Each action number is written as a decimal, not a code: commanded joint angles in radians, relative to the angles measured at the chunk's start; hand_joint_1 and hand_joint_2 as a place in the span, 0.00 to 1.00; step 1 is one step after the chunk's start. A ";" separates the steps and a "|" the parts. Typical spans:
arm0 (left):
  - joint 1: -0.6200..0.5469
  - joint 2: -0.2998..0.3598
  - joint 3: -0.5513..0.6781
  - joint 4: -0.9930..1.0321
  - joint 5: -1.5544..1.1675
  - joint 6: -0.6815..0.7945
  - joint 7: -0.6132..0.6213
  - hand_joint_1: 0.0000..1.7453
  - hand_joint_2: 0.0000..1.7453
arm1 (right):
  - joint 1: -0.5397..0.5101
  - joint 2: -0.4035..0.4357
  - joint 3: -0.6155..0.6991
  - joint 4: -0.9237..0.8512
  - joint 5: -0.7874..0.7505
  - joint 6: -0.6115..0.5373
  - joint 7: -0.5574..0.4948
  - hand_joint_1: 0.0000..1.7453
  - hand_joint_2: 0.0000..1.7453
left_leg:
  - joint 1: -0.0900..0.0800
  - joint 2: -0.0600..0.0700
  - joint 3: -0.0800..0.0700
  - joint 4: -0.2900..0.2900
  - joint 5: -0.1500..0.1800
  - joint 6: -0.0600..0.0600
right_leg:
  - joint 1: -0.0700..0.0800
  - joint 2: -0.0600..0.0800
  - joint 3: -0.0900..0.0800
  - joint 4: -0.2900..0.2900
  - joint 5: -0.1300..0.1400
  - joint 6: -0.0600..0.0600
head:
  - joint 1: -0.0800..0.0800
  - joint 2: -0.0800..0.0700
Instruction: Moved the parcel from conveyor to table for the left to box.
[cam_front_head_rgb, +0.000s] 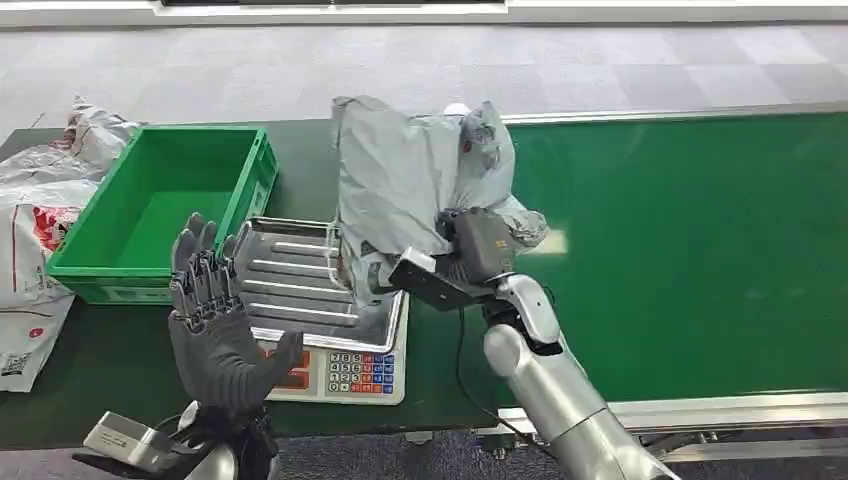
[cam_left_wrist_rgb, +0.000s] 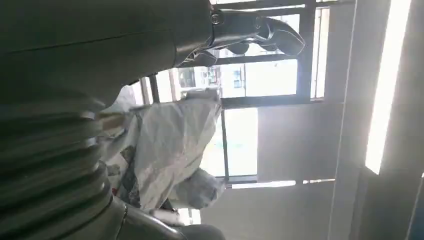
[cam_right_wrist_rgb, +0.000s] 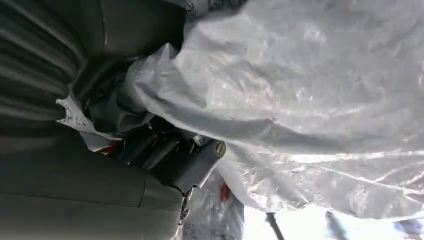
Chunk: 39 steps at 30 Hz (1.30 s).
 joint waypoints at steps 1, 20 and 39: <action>-0.035 0.038 -0.031 -0.020 0.003 0.083 0.003 0.00 1.00 | -0.218 0.052 -0.143 0.460 0.010 -0.005 -0.028 1.00 1.00 | -0.001 -0.004 -0.001 -0.002 0.003 -0.002 | -0.001 -0.001 0.000 -0.002 0.002 0.002 | 0.000 0.000; -0.086 -0.185 0.458 -0.313 0.087 0.286 0.003 0.00 1.00 | -0.146 0.137 0.044 0.314 -0.030 0.339 -0.429 1.00 1.00 | 0.000 0.006 0.000 -0.002 0.001 -0.002 | 0.000 0.008 -0.003 0.000 0.003 0.001 | 0.000 0.000; -0.101 -0.188 0.428 -0.227 0.027 0.336 0.003 0.00 1.00 | -0.087 0.047 0.232 0.061 -0.404 0.423 -0.429 1.00 1.00 | 0.000 -0.002 -0.001 -0.002 0.003 -0.002 | -0.001 0.000 -0.001 -0.002 0.003 0.000 | 0.000 0.000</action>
